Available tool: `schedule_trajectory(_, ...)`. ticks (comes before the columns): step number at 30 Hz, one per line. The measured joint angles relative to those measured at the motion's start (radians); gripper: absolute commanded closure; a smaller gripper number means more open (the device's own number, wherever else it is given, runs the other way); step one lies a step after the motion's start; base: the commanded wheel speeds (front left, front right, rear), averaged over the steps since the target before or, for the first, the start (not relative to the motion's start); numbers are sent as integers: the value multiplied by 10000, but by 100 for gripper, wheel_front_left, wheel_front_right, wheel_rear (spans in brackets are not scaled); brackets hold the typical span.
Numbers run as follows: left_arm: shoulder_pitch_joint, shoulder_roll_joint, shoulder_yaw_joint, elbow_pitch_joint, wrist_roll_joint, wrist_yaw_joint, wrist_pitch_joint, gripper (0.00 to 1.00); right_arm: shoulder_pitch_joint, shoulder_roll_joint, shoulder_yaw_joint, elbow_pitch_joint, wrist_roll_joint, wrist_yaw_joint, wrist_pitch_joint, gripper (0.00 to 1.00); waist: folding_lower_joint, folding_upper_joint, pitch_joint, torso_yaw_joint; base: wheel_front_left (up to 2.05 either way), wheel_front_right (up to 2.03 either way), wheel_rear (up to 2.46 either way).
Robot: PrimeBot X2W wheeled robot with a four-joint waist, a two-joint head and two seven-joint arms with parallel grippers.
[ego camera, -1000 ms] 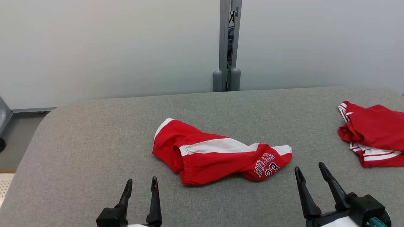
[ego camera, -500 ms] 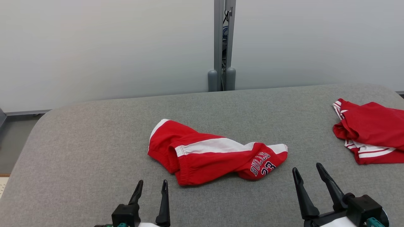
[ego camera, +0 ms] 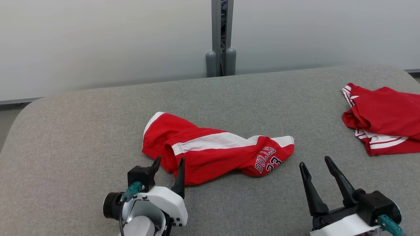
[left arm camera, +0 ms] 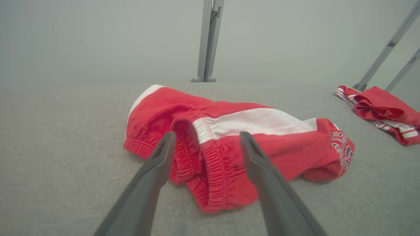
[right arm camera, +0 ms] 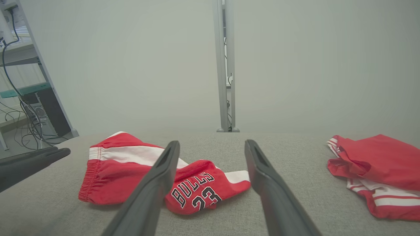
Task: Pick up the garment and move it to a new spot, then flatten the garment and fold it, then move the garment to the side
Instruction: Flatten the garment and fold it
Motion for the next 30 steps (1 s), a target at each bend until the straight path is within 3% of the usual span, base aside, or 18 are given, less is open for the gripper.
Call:
schedule_trajectory(6,-908,-23,-353,717,-742,12,546,0,-311,-21,23,-31,0,0,2,0,0,0,505,-128,0,0,0)
schedule_trajectory(15,-1843,-13,-610,1699,-1473,366,635,0,-648,-23,6,-23,0,0,2,0,0,0,1057,-466,0,0,0)
schedule_trajectory(16,-1921,-15,-667,1774,-1511,364,616,9,-650,-23,-13,-23,0,0,2,0,0,0,1075,-485,0,0,0)
schedule_trajectory(17,-1979,-15,-694,1824,-1532,364,579,26,-651,-27,-33,-21,0,0,2,0,0,0,1084,-500,0,0,0)
schedule_trajectory(19,-2008,-13,-750,1873,-1549,368,481,47,-651,-27,-77,-21,-2,0,2,0,0,0,1085,-511,0,0,0)
schedule_trajectory(22,-2008,-13,-878,1860,-1572,422,397,61,-641,-29,-144,-31,-12,0,2,0,0,0,1066,-478,0,0,0)
schedule_trajectory(24,-2008,-13,-945,1816,-1532,451,343,84,-617,-27,-155,-31,-17,0,2,0,0,0,1055,-445,0,0,0)
schedule_trajectory(27,-1976,17,-988,1559,-1507,495,259,100,-605,-27,-184,-50,-25,0,2,0,0,0,1061,-372,0,0,0)
schedule_trajectory(30,-1817,159,-1055,1139,-1488,510,270,100,-604,-33,-190,-61,-29,0,2,0,0,0,1082,-256,0,0,0)
